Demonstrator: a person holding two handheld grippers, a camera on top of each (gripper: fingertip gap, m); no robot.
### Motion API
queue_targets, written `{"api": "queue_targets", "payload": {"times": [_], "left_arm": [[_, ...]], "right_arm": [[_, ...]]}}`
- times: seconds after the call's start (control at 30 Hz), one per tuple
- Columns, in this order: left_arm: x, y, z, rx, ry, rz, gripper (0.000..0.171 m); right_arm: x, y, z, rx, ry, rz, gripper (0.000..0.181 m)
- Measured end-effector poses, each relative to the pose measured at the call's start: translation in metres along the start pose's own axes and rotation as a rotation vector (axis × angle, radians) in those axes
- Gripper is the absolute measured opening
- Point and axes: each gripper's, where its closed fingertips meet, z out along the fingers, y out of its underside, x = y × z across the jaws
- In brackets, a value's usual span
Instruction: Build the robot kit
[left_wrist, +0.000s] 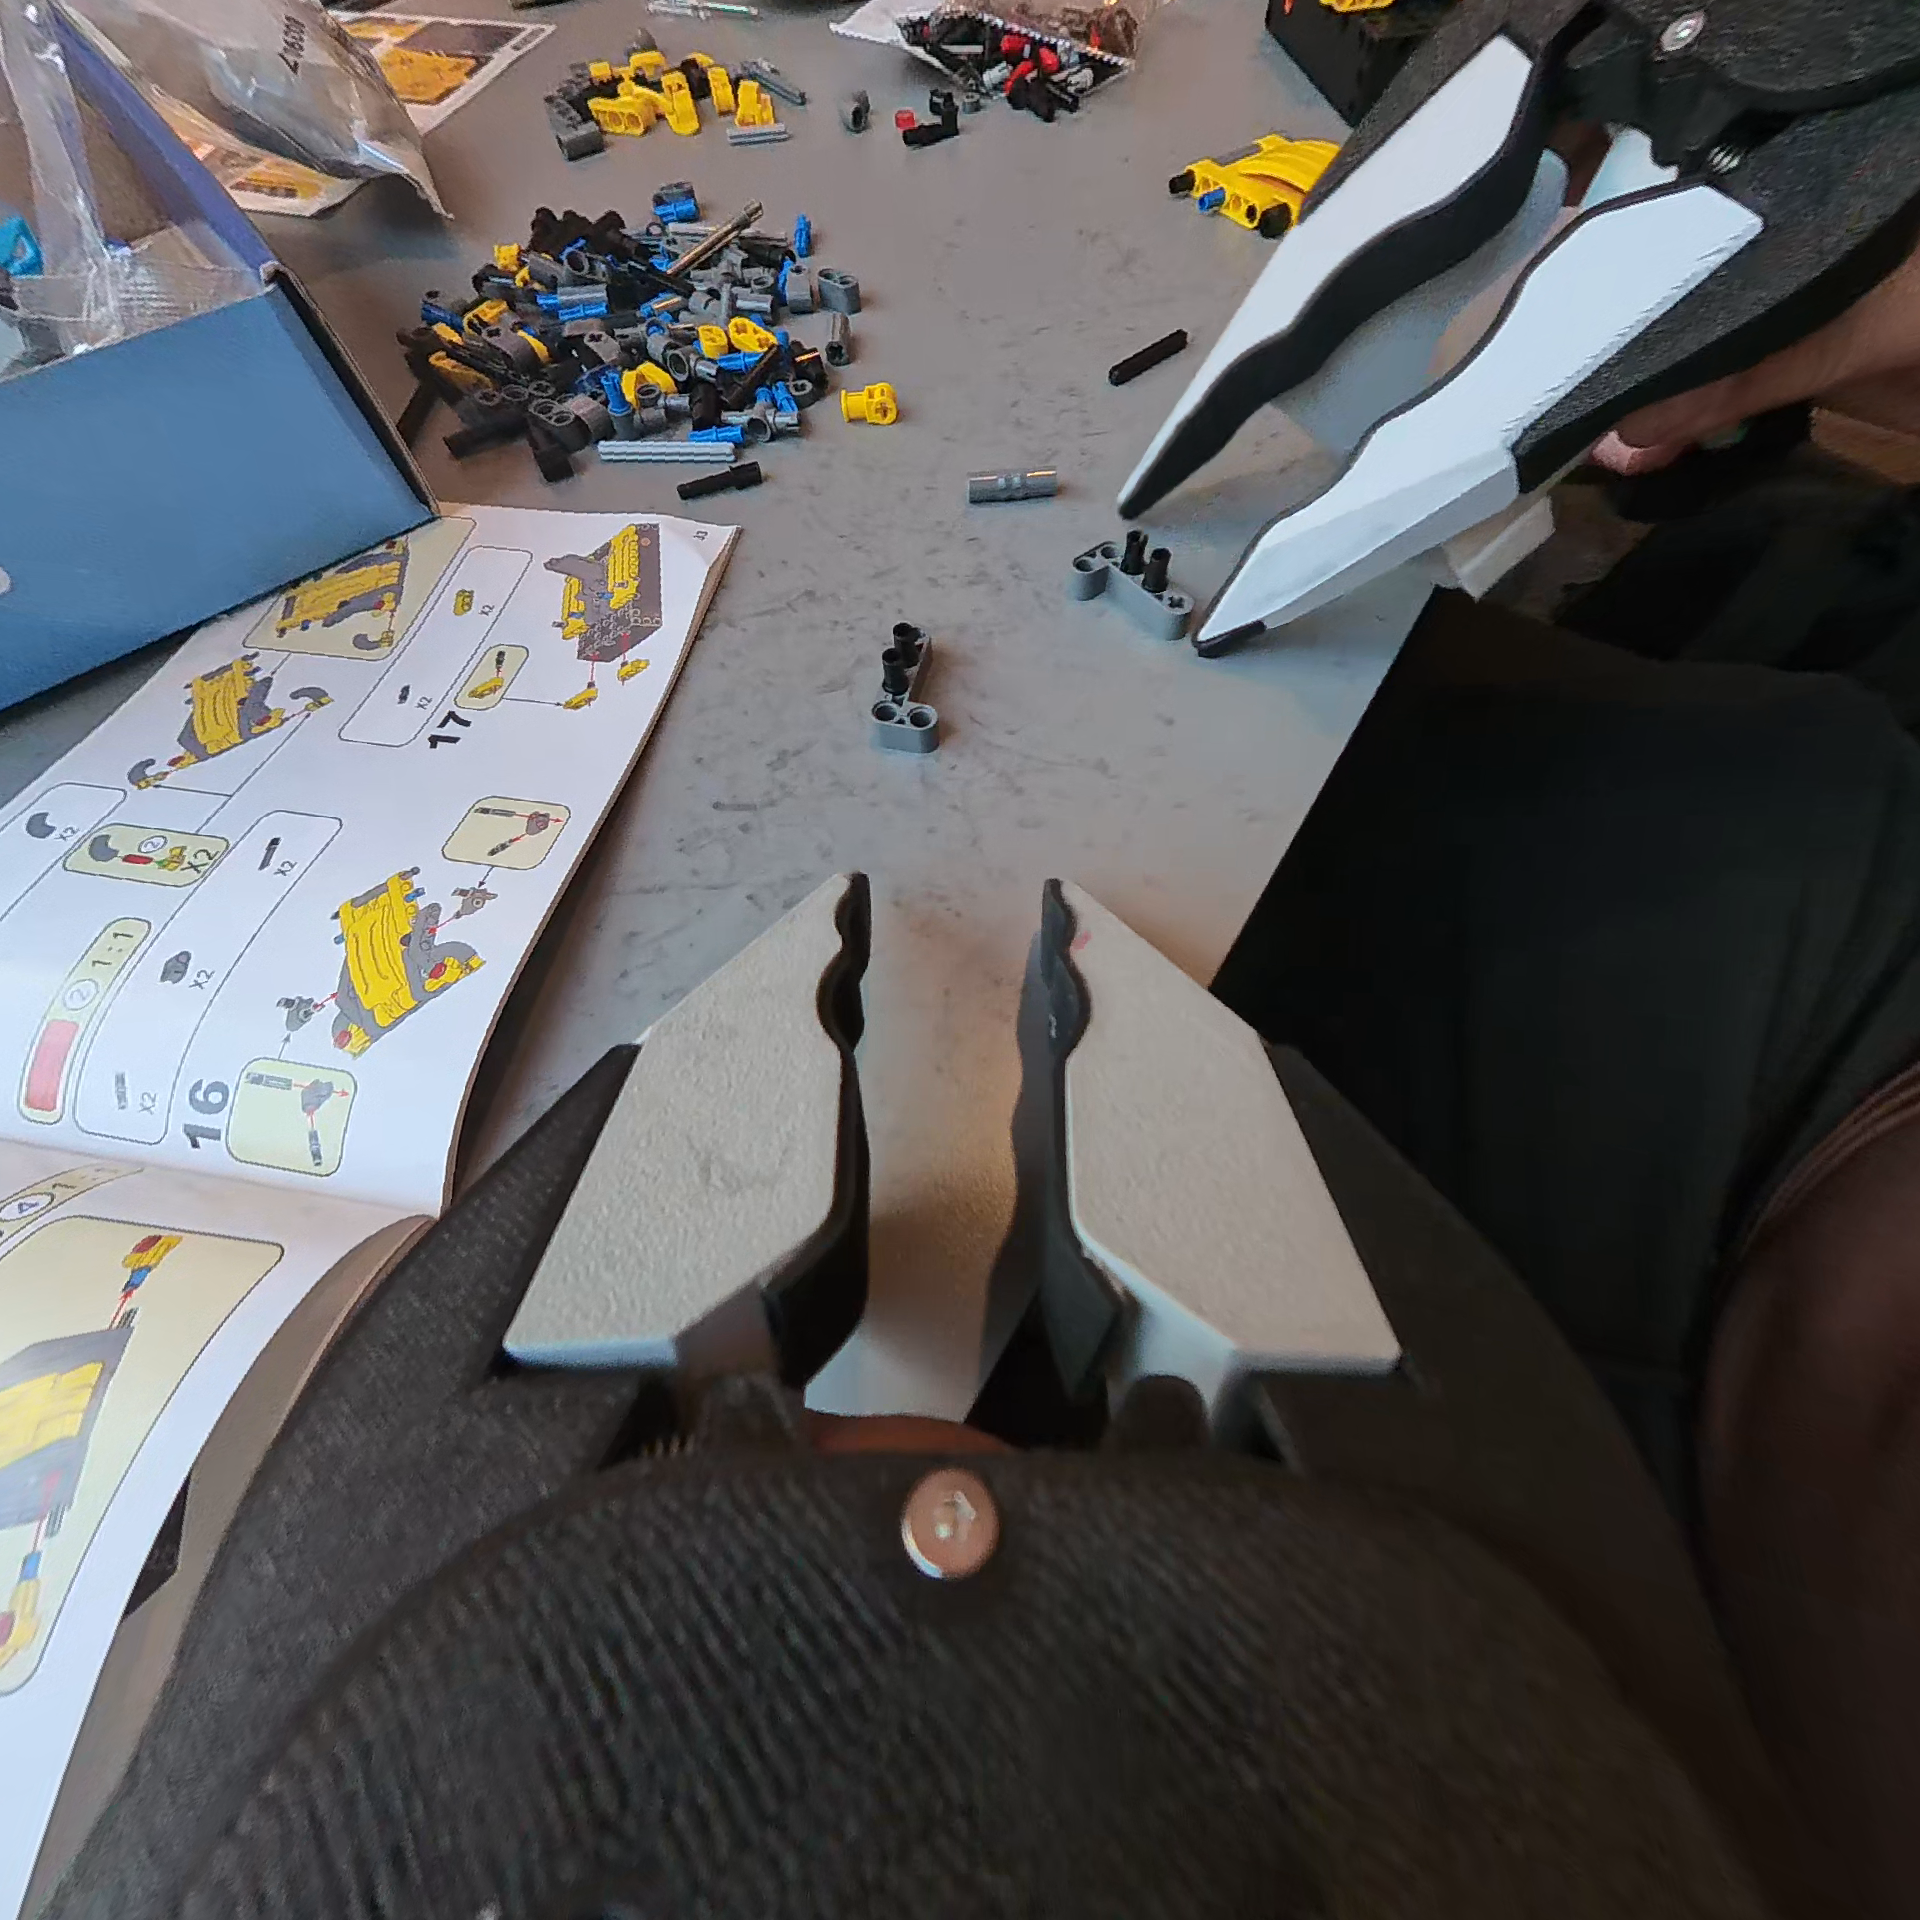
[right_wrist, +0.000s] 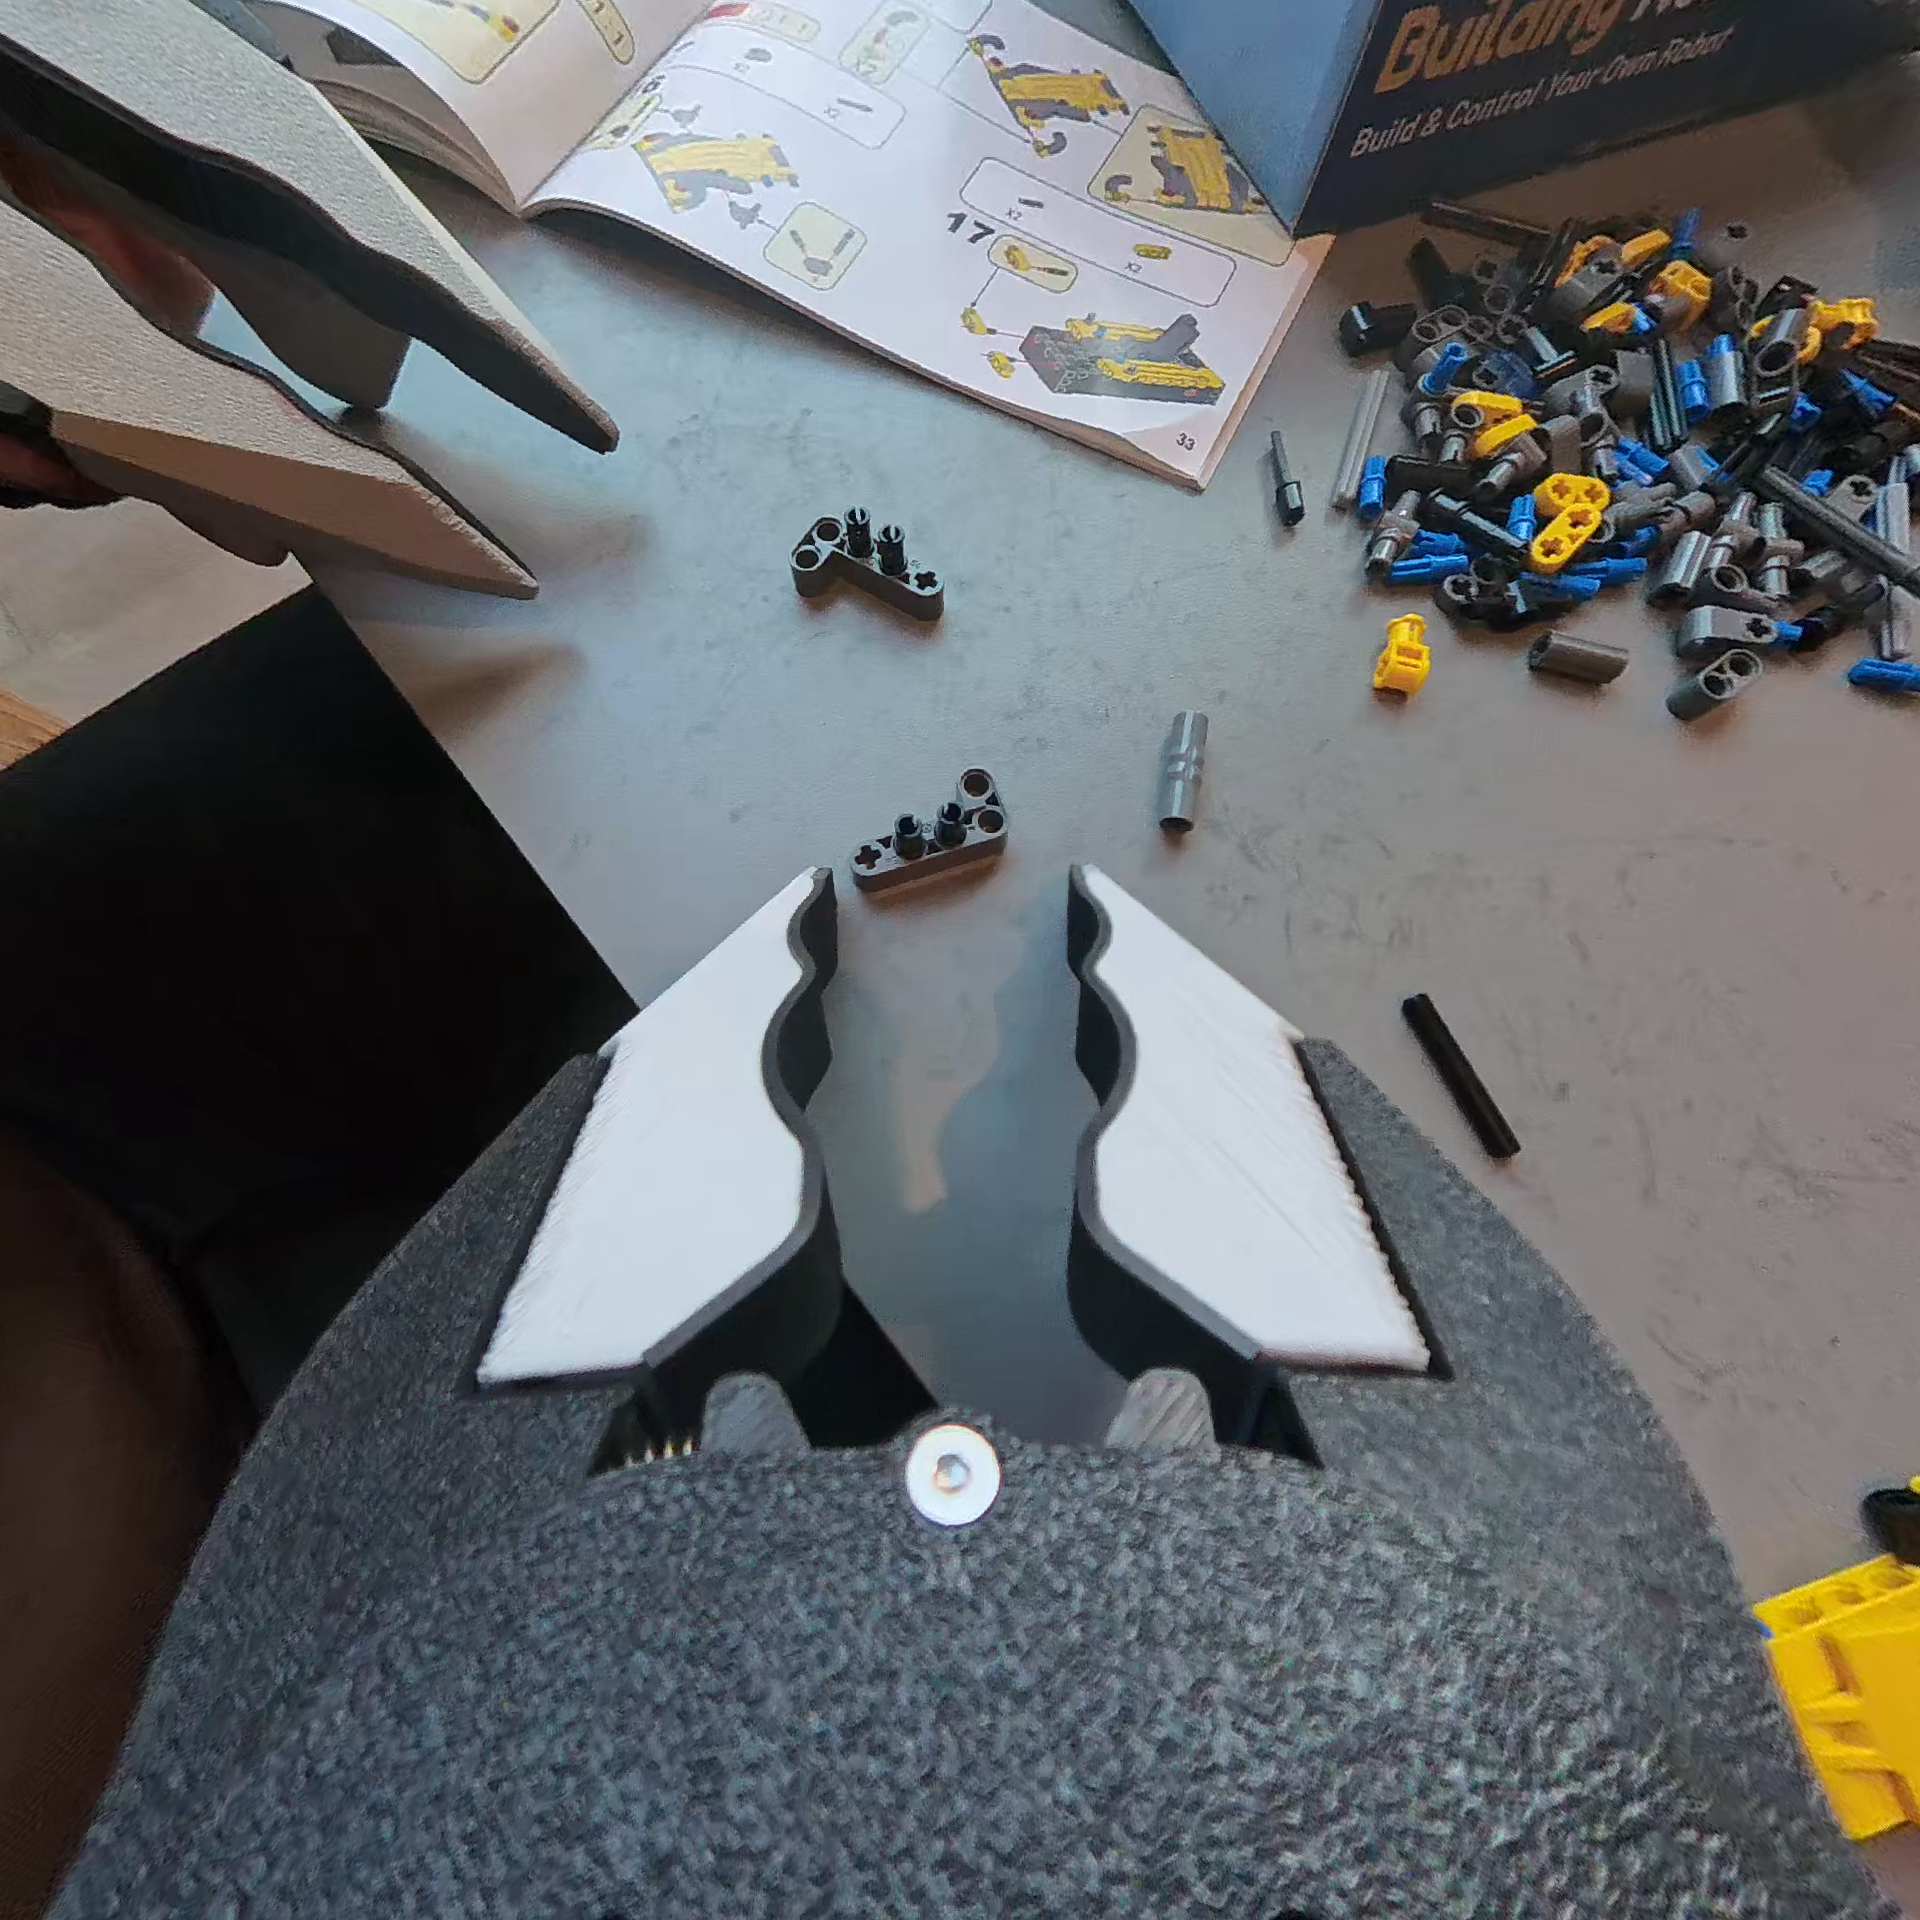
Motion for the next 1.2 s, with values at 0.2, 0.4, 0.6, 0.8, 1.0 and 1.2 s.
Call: {"api": "queue_targets", "payload": {"times": [0.2, 0.4, 0.6, 0.8, 1.0, 1.2], "left_arm": [[0.001, 0.000, 0.000, 0.004, -0.004, 0.014, 0.030], [0.001, 0.001, 0.001, 0.003, -0.036, 0.061, 0.029], [0.002, 0.001, 0.000, 0.005, -0.032, 0.063, 0.030], [0.002, 0.001, 0.001, 0.004, -0.039, 0.077, 0.030], [0.002, 0.002, 0.001, 0.005, -0.039, 0.080, 0.030], [0.003, 0.002, 0.001, 0.006, -0.038, 0.086, 0.030]], "right_arm": [[-0.004, -0.005, 0.007, 0.017, -0.041, 0.004, 0.046], [-0.006, -0.006, 0.007, 0.043, -0.038, 0.001, 0.045], [-0.012, -0.010, 0.010, 0.061, -0.049, -0.021, 0.044], [-0.012, -0.011, 0.010, 0.078, -0.041, -0.019, 0.045], [-0.014, -0.012, 0.010, 0.091, -0.047, -0.019, 0.042], [-0.017, -0.014, 0.010, 0.105, -0.055, -0.022, 0.036]]}}
